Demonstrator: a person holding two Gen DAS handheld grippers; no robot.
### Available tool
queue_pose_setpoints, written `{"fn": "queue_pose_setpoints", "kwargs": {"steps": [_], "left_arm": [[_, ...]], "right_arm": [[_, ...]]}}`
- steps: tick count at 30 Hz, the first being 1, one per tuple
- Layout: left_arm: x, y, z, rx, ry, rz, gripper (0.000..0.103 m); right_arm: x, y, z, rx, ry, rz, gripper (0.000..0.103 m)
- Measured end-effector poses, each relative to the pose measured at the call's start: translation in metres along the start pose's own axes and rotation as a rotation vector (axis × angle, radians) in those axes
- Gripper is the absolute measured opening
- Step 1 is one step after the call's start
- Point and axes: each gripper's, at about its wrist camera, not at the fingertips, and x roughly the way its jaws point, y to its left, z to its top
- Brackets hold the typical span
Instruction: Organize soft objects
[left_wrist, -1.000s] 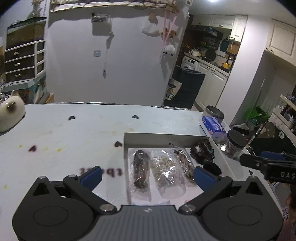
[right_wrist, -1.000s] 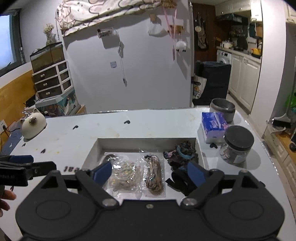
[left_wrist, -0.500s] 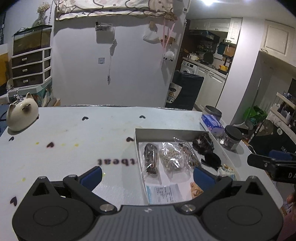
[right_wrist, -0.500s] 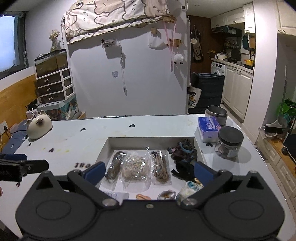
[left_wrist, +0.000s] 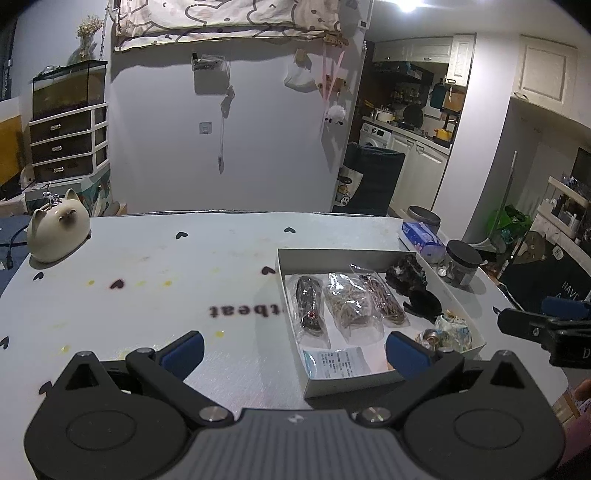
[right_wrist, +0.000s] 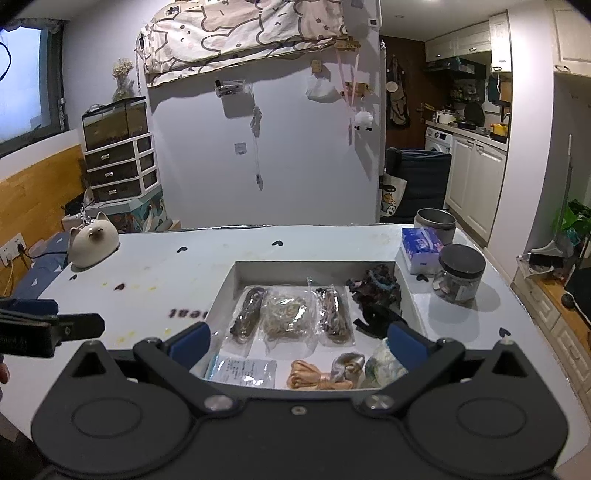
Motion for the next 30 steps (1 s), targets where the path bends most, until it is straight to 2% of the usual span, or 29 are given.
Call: {"fn": "queue_pose_setpoints", "kwargs": {"steps": [30], "left_arm": [[-0.016,0.006,-0.006,-0.001,-0.021,0.032,0.103]], "right_arm": [[-0.017,0.011,-0.007,0.001,-0.018,-0.004,0.103]]}}
